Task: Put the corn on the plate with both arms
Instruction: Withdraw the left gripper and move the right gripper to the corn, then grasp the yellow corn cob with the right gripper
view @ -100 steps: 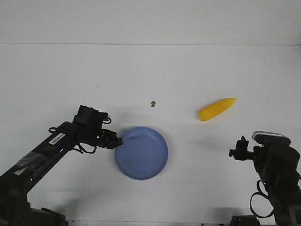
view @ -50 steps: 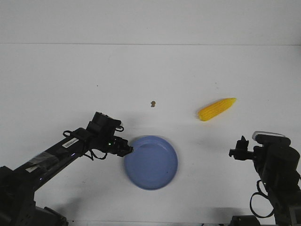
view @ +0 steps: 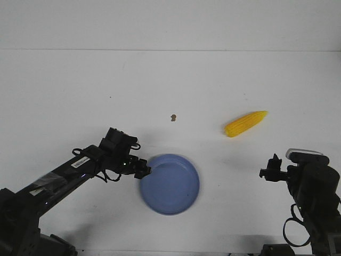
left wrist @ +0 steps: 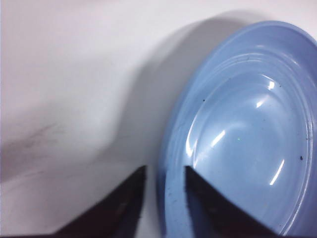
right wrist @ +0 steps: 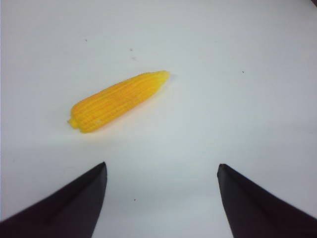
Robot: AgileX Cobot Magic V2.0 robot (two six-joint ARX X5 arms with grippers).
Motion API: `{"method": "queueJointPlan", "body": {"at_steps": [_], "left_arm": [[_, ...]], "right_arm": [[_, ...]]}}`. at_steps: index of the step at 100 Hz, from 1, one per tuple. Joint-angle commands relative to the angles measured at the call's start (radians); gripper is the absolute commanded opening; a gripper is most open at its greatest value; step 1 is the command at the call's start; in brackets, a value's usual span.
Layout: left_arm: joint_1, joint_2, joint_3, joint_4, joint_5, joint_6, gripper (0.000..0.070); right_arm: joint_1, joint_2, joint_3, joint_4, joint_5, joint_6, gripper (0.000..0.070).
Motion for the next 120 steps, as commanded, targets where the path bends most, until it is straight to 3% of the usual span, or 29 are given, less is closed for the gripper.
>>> {"method": "queueJointPlan", "body": {"at_steps": [1,11,17,38,44,57,64,88,98,120], "left_arm": [[-0.005,0.018,0.011,0.003,0.000,-0.002,0.0395],[-0.003,0.014,0.011,0.019,0.004,-0.002,0.0550],[0.001,0.004,0.012,0.038,0.006,-0.002,0.0598],[0.052,-0.113,0.041,0.072,-0.012,0.049,0.0599],[0.075,-0.169,0.056,0.057,-0.081,0.084,0.0598],[0.116,-0.306,0.078,-0.003,-0.362,0.190,0.0598],[0.135,-0.367,0.078,-0.027,-0.434,0.207,0.0598],[0.190,-0.455,0.078,-0.084,-0.437,0.193,0.0598],[0.190,-0.454,0.078,-0.090,-0.436,0.190,0.0598],[0.187,-0.454,0.078,-0.090,-0.435,0.187,0.0598]], "right_arm": [[0.001,0.003,0.013,0.010,0.000,0.007,0.0472],[0.001,0.003,0.013,0.010,0.000,0.007,0.0472],[0.001,0.003,0.013,0.010,0.000,0.007,0.0472],[0.001,0.003,0.013,0.010,0.000,0.007,0.0472],[0.001,0.003,0.013,0.010,0.000,0.007,0.0472],[0.001,0.003,0.013,0.010,0.000,0.039,0.0473],[0.001,0.005,0.013,0.010,-0.001,0.062,0.0473],[0.001,0.116,0.013,0.128,-0.015,0.162,0.0515],[0.001,0.225,0.013,0.216,-0.063,0.217,0.0515],[-0.001,0.513,0.032,0.392,-0.079,0.327,0.0516]]}}
